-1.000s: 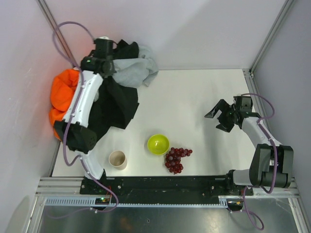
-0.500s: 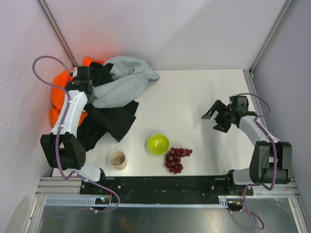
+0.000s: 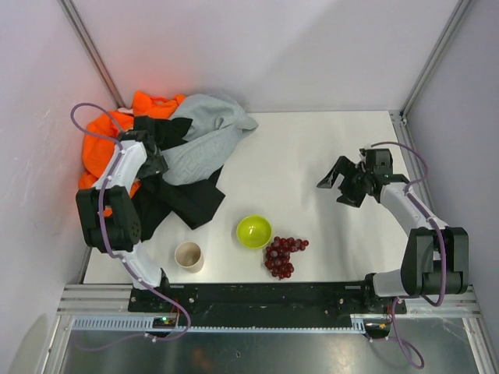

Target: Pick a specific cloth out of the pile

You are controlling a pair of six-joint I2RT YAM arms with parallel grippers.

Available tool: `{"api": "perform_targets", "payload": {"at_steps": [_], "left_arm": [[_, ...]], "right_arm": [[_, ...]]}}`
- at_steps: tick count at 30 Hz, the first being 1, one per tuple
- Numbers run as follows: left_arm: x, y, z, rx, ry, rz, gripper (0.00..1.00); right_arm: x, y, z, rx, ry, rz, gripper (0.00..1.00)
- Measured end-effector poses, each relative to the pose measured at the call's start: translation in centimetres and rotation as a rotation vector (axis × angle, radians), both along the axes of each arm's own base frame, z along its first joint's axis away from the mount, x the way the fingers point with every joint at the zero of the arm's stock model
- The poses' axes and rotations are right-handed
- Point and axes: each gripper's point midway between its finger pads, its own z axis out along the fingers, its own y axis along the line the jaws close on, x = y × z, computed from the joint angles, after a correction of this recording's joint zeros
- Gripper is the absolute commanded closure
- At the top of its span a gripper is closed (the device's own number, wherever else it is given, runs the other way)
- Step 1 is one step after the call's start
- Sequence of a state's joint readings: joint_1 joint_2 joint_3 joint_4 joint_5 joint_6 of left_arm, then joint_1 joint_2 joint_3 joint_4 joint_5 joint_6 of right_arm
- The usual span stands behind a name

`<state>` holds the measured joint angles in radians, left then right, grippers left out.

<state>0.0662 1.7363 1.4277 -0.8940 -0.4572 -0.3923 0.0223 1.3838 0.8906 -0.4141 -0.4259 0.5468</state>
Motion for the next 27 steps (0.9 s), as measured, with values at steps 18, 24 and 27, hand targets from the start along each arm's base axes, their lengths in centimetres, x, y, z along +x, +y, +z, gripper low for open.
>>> {"api": "perform_targets", "payload": {"at_steps": [18, 24, 27], "left_arm": [[4.0, -2.7, -5.1, -0.192, 0.096, -0.024, 0.67], [7.6, -5.0, -4.1, -0.304, 0.06, -0.067, 0.97], [10.7, -7.3, -2.3, -0.347, -0.002, -0.13, 0.99]], "right_arm": [[-0.2, 0.0, -0.5, -0.005, 0.019, 0.009, 0.01], [-0.1, -0.5, -0.4, -0.001, 0.014, 0.002, 0.01], [0.3, -1.3, -0.1, 0.002, 0.007, -0.019, 0.01]]}}
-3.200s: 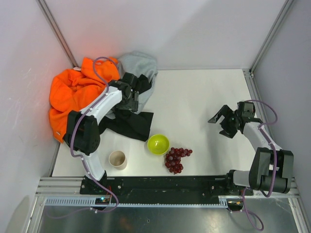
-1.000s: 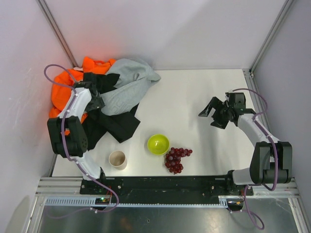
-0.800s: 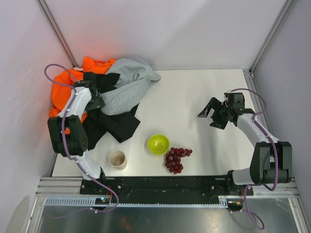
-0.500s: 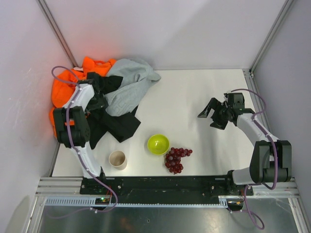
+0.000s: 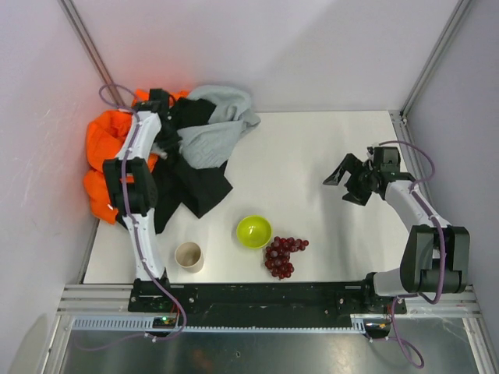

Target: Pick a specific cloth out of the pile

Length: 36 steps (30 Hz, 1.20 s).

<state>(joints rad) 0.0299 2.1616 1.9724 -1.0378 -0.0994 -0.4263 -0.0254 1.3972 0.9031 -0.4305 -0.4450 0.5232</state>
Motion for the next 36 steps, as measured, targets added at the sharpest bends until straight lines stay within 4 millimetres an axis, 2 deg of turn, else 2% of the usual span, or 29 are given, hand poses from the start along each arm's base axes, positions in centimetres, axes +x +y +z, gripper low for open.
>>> {"api": "perform_targets", "payload": {"at_steps": [2, 4, 7, 10, 13, 16, 19, 24, 27, 30, 33, 36], "left_arm": [[2.3, -2.2, 1.6, -0.029, -0.064, -0.047, 0.99], [5.5, -5.9, 4.0, -0.075, -0.17, -0.12, 0.99], [8.8, -11.6, 7.9, -0.156, -0.323, -0.224, 0.99], [10.0, -15.8, 10.9, -0.239, -0.423, -0.291, 0.99], [10.2, -17.4, 11.9, -0.287, -0.456, -0.318, 0.99], [10.3, -16.9, 12.3, -0.29, -0.466, -0.309, 0.99], [10.1, -15.3, 13.0, -0.283, -0.476, -0.284, 0.99], [8.7, -10.2, 16.8, -0.247, -0.534, -0.202, 0.99], [6.9, -6.3, 19.9, -0.192, -0.587, -0.137, 0.99], [4.5, -3.4, 21.5, -0.133, -0.611, -0.085, 0.99], [1.6, -1.4, 21.0, -0.058, -0.586, -0.039, 0.99], [-1.1, -0.1, 18.7, -0.005, -0.523, 0.001, 0.99]], "right_arm": [[0.4, -0.4, 0.5, 0.001, -0.01, -0.01, 0.01], [1.0, -0.6, 1.4, 0.003, -0.032, -0.015, 0.01], [1.9, -0.5, 2.5, 0.007, -0.06, -0.012, 0.01], [2.8, -0.5, 3.3, 0.01, -0.082, -0.009, 0.01], [3.3, -0.5, 3.7, 0.013, -0.088, -0.007, 0.01], [3.7, -0.2, 3.8, 0.02, -0.085, -0.003, 0.01], [4.1, 0.7, 3.9, 0.025, -0.084, 0.017, 0.01], [5.4, 4.2, 4.9, 0.038, -0.093, 0.107, 0.01], [6.6, 6.6, 5.4, 0.048, -0.104, 0.161, 0.01], [7.7, 9.1, 5.4, 0.061, -0.104, 0.214, 0.01], [8.7, 11.7, 4.9, 0.074, -0.09, 0.259, 0.01], [9.9, 15.0, 4.4, 0.089, -0.08, 0.318, 0.01]]}}
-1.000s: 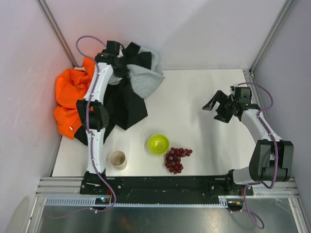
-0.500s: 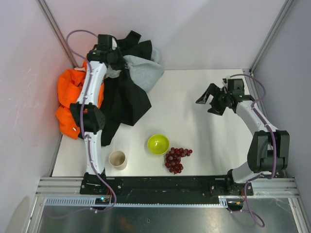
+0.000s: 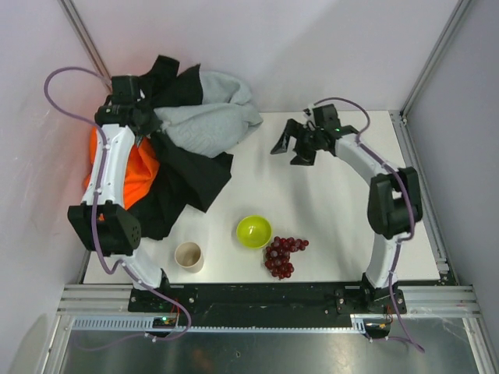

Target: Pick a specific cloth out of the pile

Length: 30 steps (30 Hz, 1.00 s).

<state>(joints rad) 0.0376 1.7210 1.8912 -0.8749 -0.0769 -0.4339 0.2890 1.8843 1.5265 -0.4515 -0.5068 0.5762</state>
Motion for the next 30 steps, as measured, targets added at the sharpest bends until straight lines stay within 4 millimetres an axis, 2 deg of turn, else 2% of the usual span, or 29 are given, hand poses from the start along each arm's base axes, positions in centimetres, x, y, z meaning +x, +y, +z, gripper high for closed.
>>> {"api": "perform_targets", "payload": {"at_steps": [3, 6, 9, 12, 18, 23, 27, 29, 30], "left_arm": [[-2.1, 1.4, -2.7, 0.01, 0.071, 0.044, 0.99], [-3.1, 4.0, -4.9, -0.004, 0.119, 0.106, 0.99], [-3.9, 6.3, -6.4, -0.032, 0.148, 0.161, 0.99], [-4.3, 7.5, -7.1, -0.061, 0.158, 0.19, 0.99], [-4.5, 8.1, -8.0, -0.098, 0.167, 0.207, 0.99], [-5.3, 9.1, -9.2, -0.131, 0.187, 0.23, 0.99], [-5.6, 9.5, -9.6, -0.145, 0.196, 0.238, 0.99], [-5.6, 9.5, -9.6, -0.148, 0.194, 0.232, 0.93], [-5.5, 9.4, -9.6, -0.15, 0.193, 0.227, 0.86]], "right_arm": [[1.1, 3.2, -0.4, 0.007, 0.008, 0.058, 0.01], [2.4, 6.9, -1.0, 0.024, 0.017, 0.122, 0.04], [2.6, 9.7, -2.1, 0.037, 0.049, 0.165, 0.08], [2.0, 11.8, -3.6, 0.053, 0.102, 0.194, 0.12], [0.4, 14.4, -6.8, 0.074, 0.23, 0.197, 0.17], [0.8, 16.5, -8.2, 0.101, 0.269, 0.178, 0.23], [1.0, 18.1, -9.0, 0.132, 0.285, 0.173, 0.24], [0.8, 18.6, -9.4, 0.138, 0.297, 0.174, 0.24], [0.6, 18.8, -9.4, 0.142, 0.303, 0.176, 0.24]]}}
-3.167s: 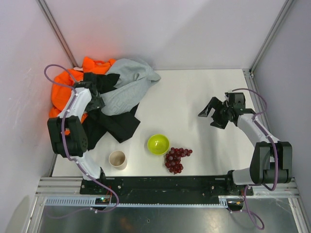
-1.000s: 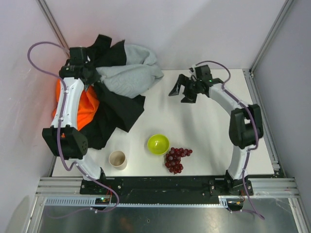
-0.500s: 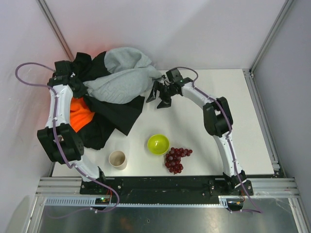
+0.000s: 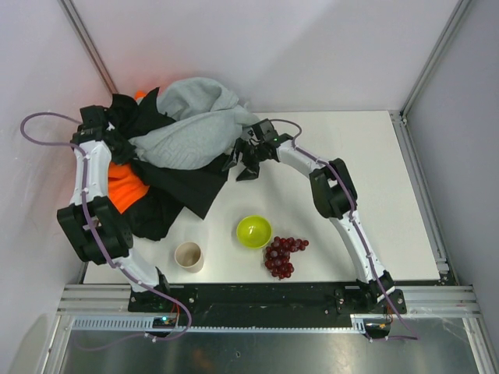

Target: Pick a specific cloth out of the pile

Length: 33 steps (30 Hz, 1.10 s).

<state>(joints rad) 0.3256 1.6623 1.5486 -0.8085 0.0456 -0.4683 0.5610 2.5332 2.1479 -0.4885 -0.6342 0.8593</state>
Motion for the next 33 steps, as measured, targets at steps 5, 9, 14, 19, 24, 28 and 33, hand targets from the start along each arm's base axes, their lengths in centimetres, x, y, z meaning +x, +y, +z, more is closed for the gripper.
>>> {"api": "perform_targets", "payload": {"at_steps": [5, 9, 14, 19, 24, 28, 33], "left_arm": [[-0.1, -0.4, -1.1, -0.025, 0.016, -0.046, 0.37], [-0.5, -1.3, -2.4, -0.071, 0.038, -0.099, 0.1], [-1.6, -3.4, -2.8, -0.13, 0.033, -0.172, 0.01], [-4.1, -6.3, -0.3, -0.173, -0.043, -0.243, 0.0], [-7.1, -8.5, 1.4, -0.188, -0.123, -0.297, 0.0], [-9.1, -9.8, 0.7, -0.221, -0.125, -0.33, 0.0], [-10.0, -10.9, 0.0, -0.259, -0.132, -0.357, 0.0]], "right_arm": [[-0.1, 0.8, 0.9, 0.032, 0.001, 0.007, 0.23], [0.5, 1.4, 2.6, 0.075, -0.019, 0.003, 0.22], [1.3, 2.6, 5.1, 0.152, -0.038, -0.01, 0.21], [1.3, 3.9, 6.5, 0.216, -0.016, -0.021, 0.21], [0.9, 5.5, 7.1, 0.262, 0.009, -0.019, 0.2], [0.5, 5.9, 7.1, 0.275, 0.035, -0.019, 0.2], [0.5, 5.9, 7.3, 0.283, 0.051, -0.022, 0.2]]}}
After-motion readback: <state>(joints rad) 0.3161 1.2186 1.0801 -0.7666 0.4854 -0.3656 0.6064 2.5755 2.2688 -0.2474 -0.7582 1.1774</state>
